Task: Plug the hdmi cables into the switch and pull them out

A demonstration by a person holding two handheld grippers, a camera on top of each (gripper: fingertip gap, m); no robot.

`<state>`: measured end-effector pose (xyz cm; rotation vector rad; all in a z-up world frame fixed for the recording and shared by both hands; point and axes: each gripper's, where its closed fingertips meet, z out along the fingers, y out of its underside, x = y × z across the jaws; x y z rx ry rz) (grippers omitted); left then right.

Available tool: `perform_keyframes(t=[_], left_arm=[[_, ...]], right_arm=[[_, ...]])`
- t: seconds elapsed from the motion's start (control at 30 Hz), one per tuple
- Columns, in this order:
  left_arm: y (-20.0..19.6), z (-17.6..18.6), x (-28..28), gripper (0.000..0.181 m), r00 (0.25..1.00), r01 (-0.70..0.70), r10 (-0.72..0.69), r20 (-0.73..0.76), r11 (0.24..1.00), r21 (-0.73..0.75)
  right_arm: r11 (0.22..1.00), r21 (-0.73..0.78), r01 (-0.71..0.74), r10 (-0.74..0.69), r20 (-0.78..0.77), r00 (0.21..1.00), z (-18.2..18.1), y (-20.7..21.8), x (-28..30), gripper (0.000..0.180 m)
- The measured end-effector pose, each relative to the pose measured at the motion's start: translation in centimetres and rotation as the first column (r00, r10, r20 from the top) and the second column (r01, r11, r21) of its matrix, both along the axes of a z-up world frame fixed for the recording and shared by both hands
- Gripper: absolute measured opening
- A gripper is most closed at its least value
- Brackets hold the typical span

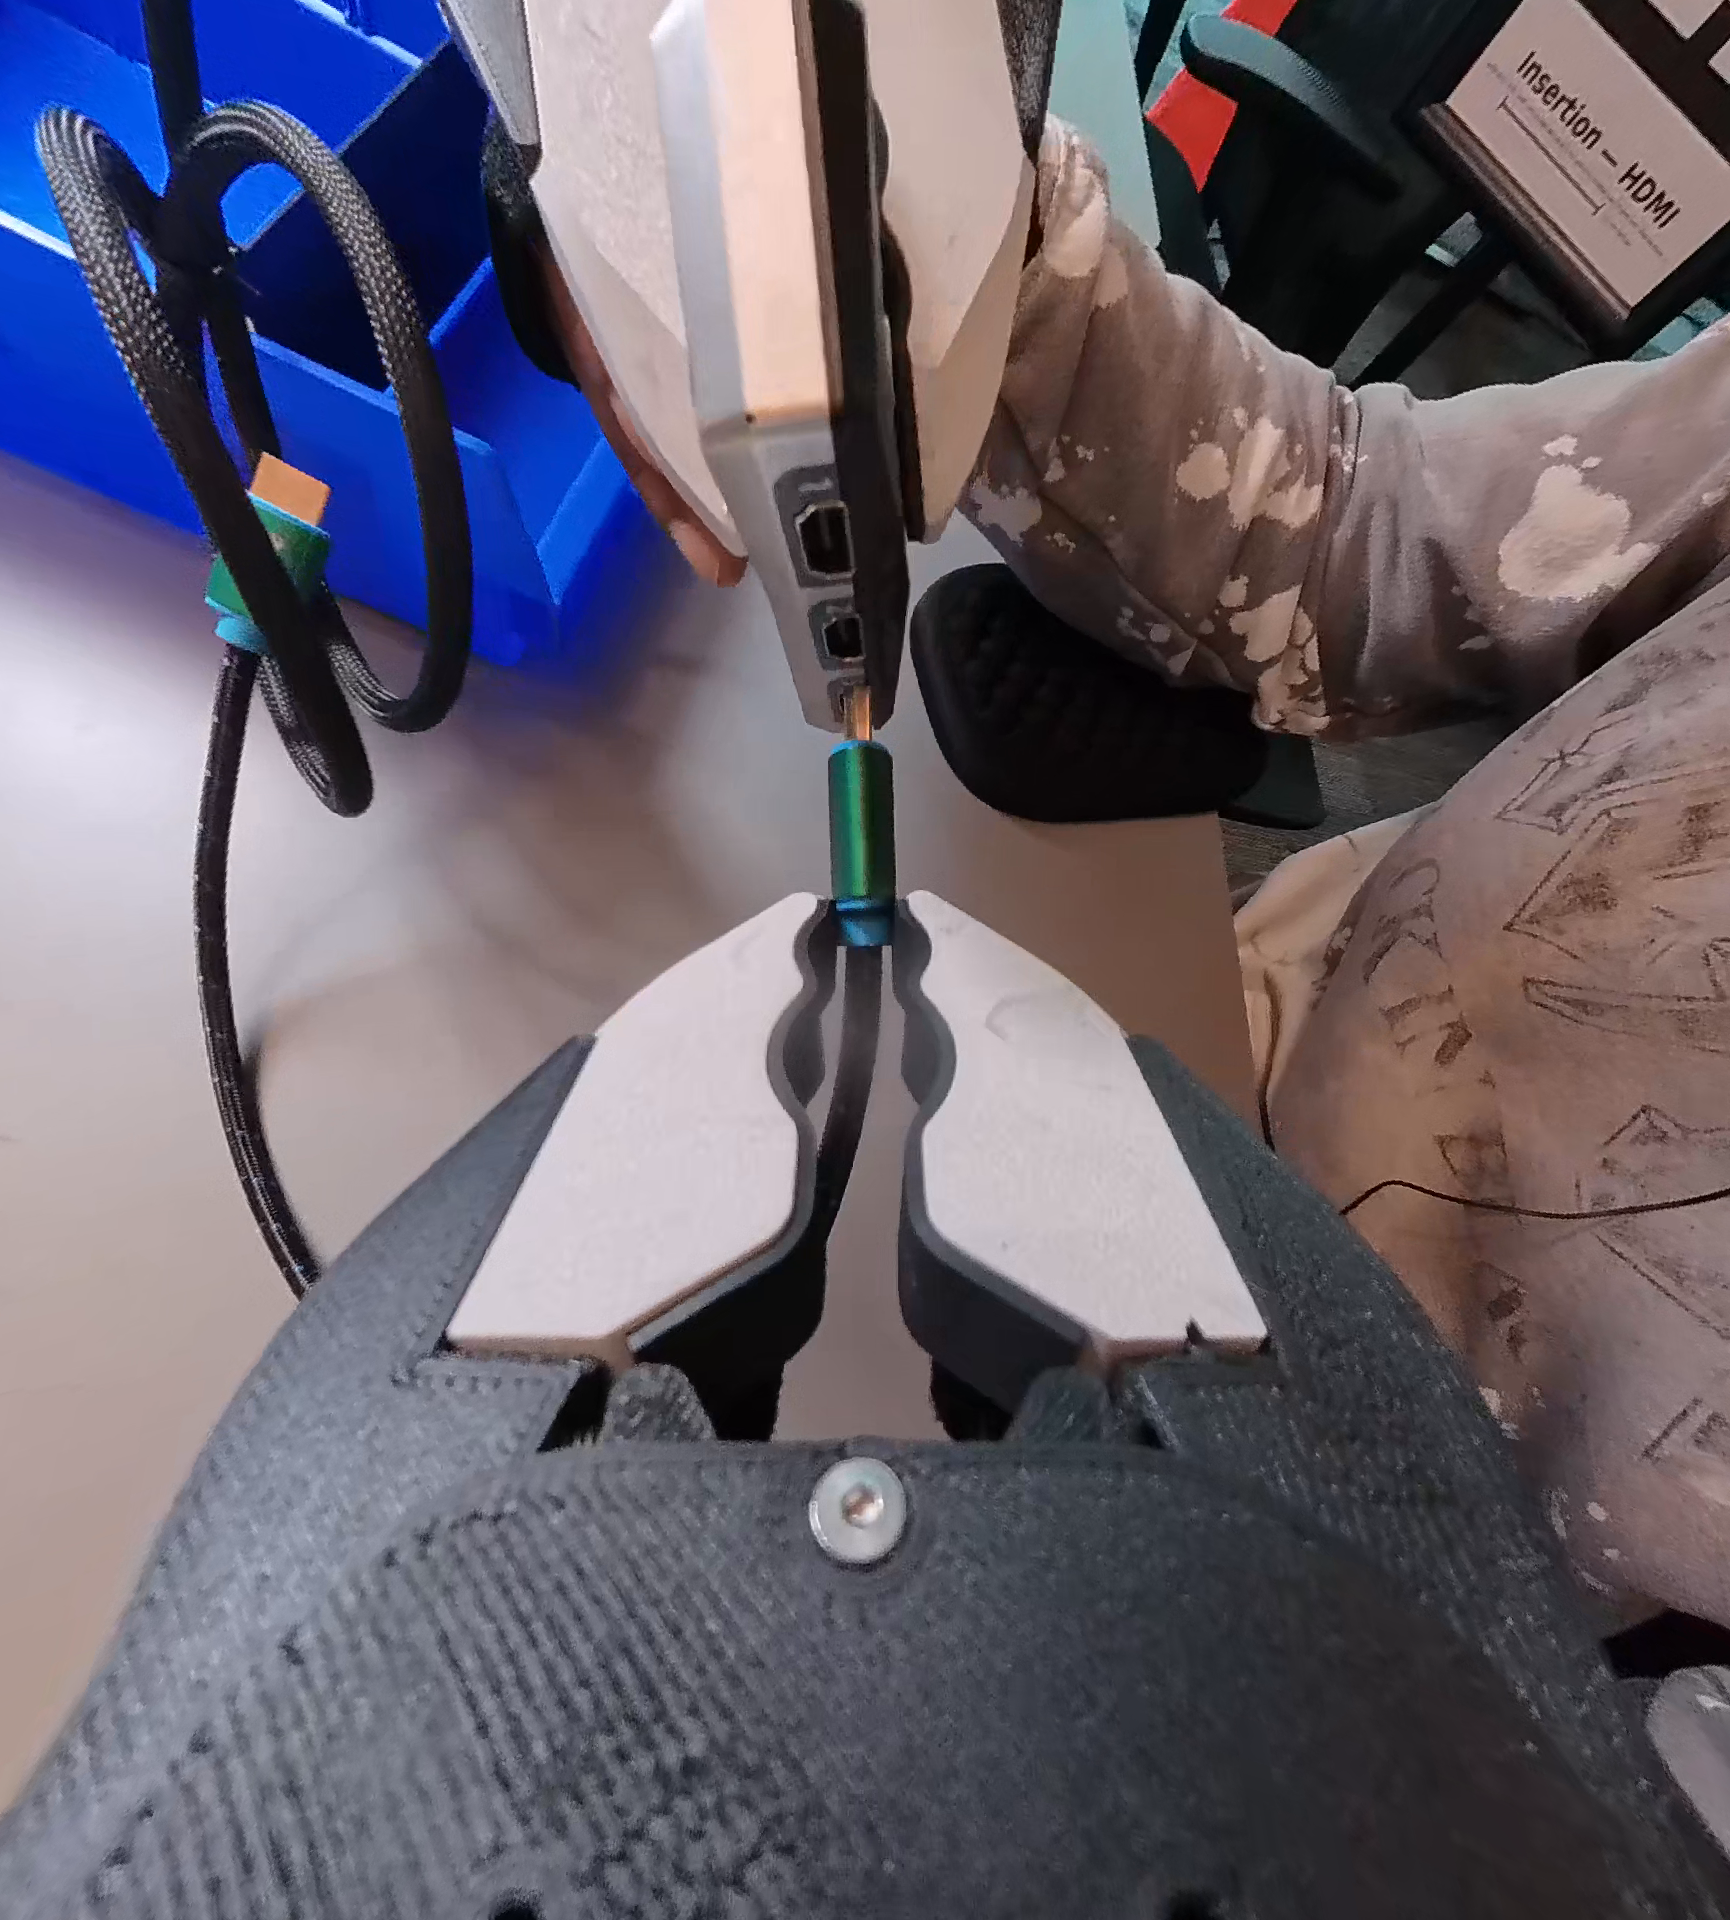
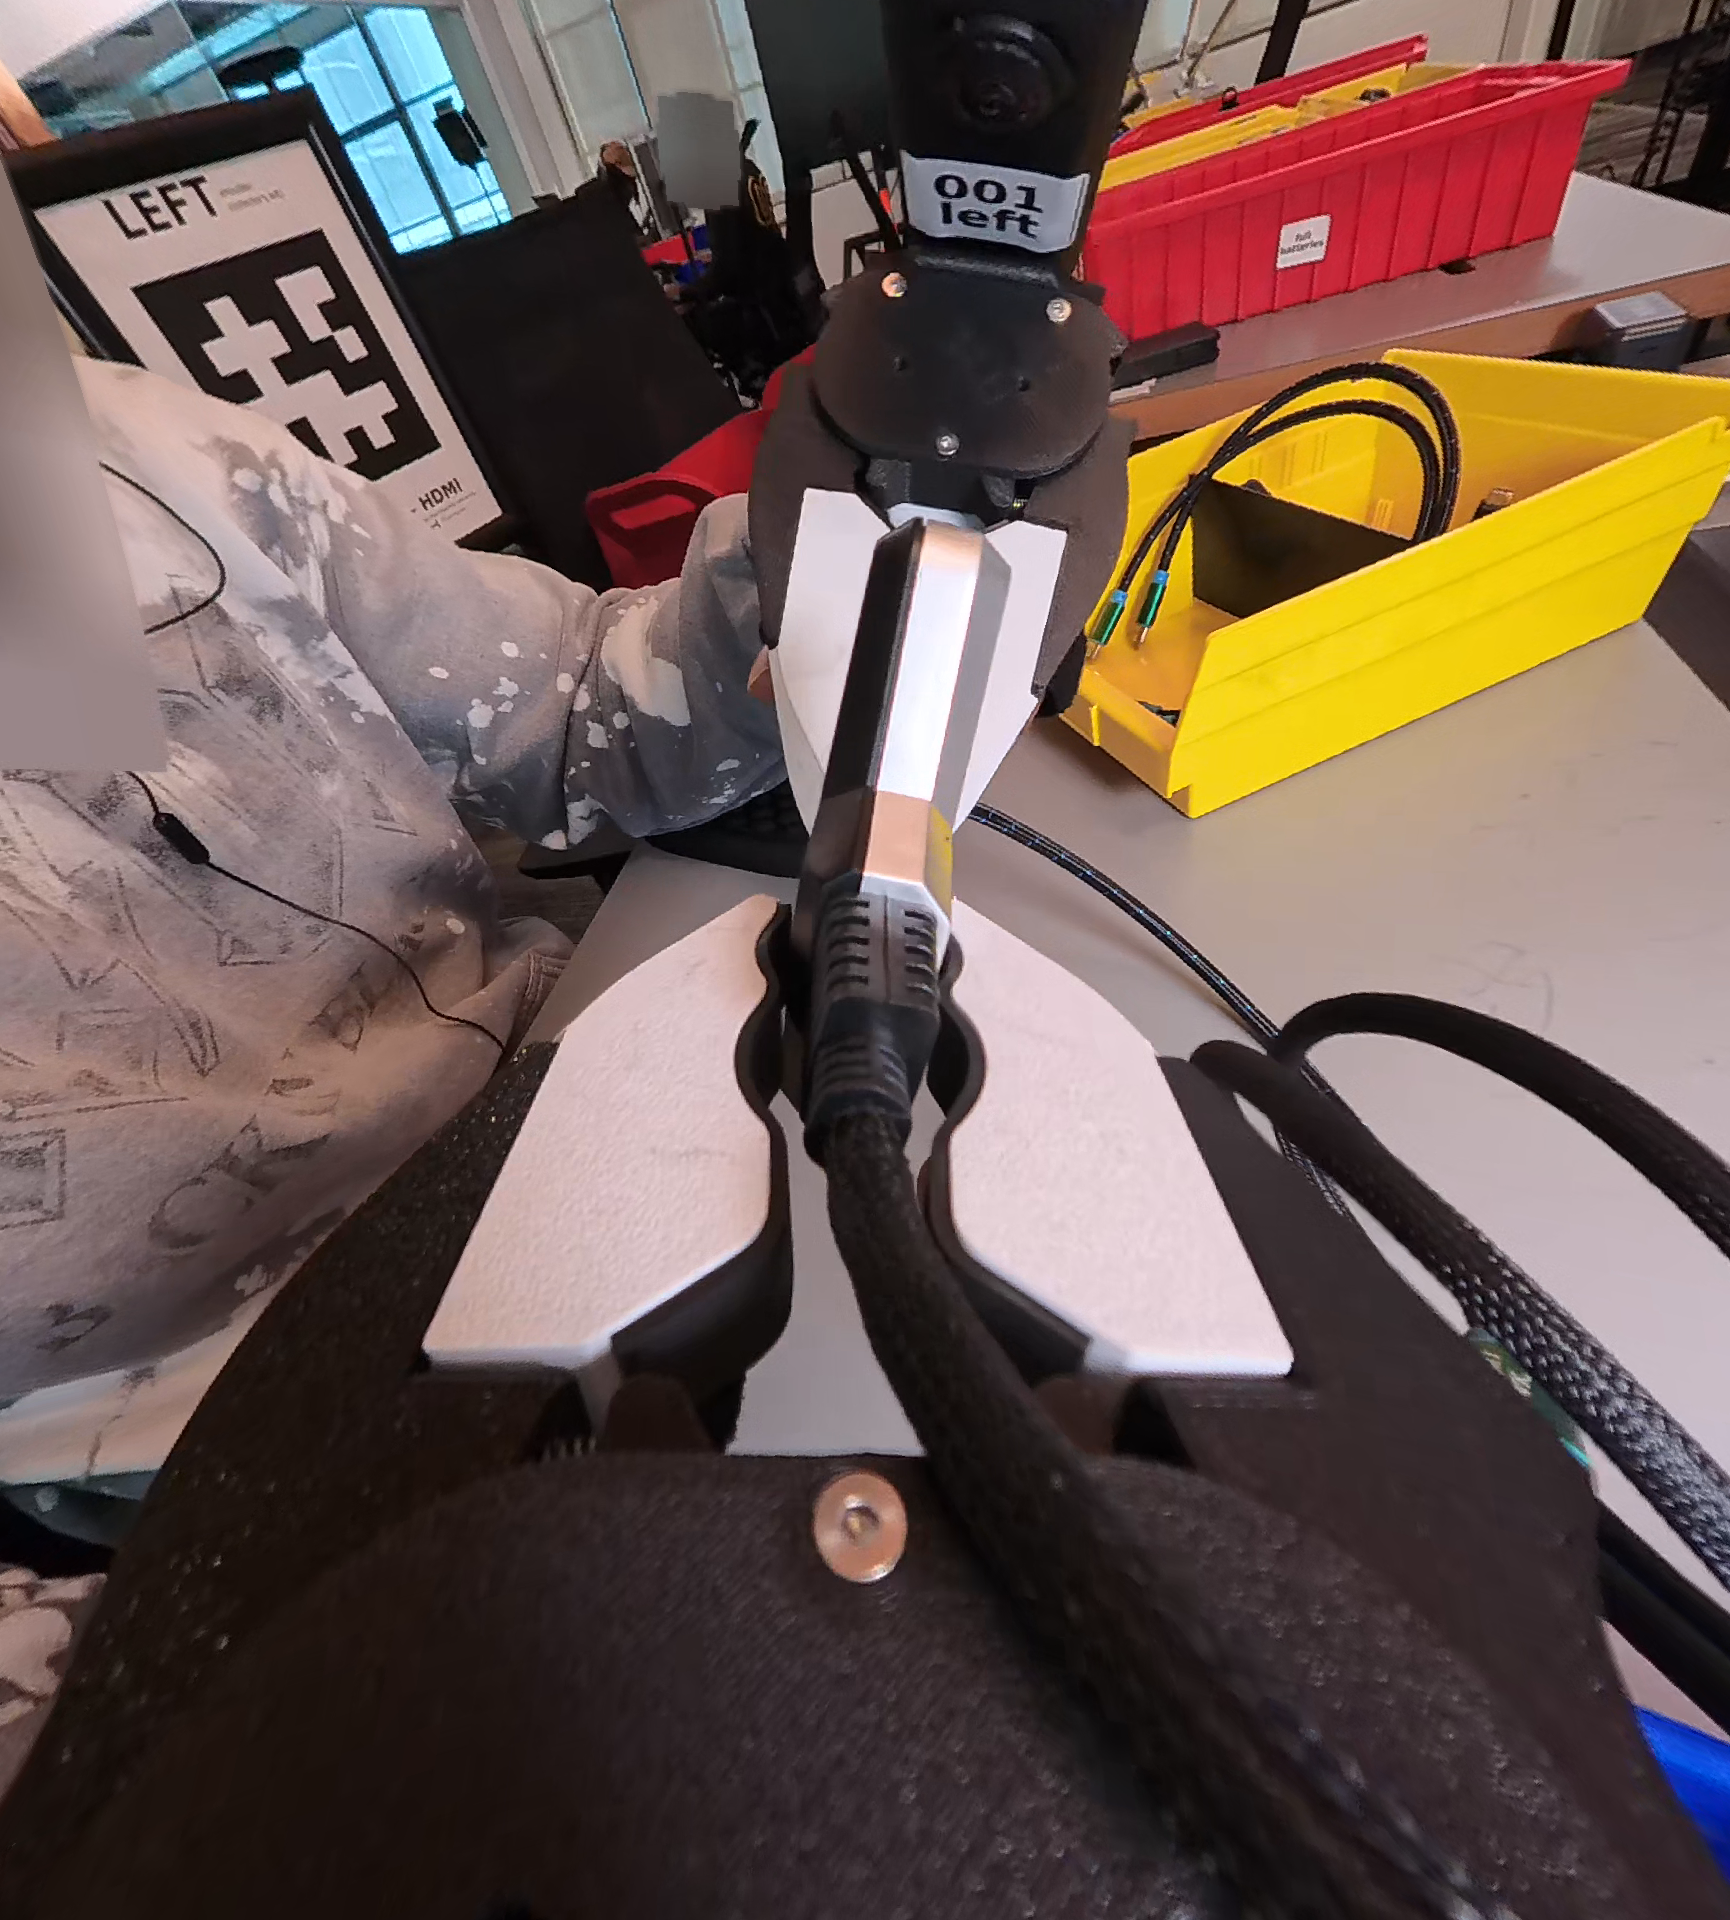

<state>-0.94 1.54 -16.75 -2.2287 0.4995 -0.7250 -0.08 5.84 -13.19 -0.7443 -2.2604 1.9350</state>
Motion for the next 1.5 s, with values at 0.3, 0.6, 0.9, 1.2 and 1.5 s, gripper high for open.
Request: perform_keyframes(t=[0.3, 0.6, 0.9, 1.2, 1.5], left_arm=[[-0.3, -1.1, -0.2, 0.011, 0.999, -0.001, -0.001, -0.05, 0.999, -0.039], [-0.4, -0.3, 0.0, 0.01, 0.998, 0.034, -0.033, 0.06, 0.999, -0.017], [0.7, 0.8, -1.3, 0.01, 0.988, -0.017, 0.003, 0.152, 0.996, 0.087], [2.2, 2.3, -0.8, 0.011, 0.968, -0.058, 0.006, 0.252, 0.978, 0.199], [1.3, 4.0, -3.0, 0.01, 0.959, -0.124, 0.058, 0.278, 0.966, 0.225]], right_arm=[[1.0, 0.011, 0.007, -0.007, -0.002, 1.0, -0.2, -0.5, -0.4, 0.023], [1.0, -0.013, -0.005, 0.005, 0.005, 1.0, 0.0, -0.8, -0.3, 0.023], [0.987, -0.135, 0.085, -0.09, -0.032, 0.995, 1.5, -0.4, -2.2, 0.022], [0.956, -0.27, 0.112, -0.139, -0.085, 0.987, 3.8, 0.5, -2.7, 0.022], [0.98, -0.146, 0.132, -0.142, -0.06, 0.988, 1.8, 0.4, -2.9, 0.025]])
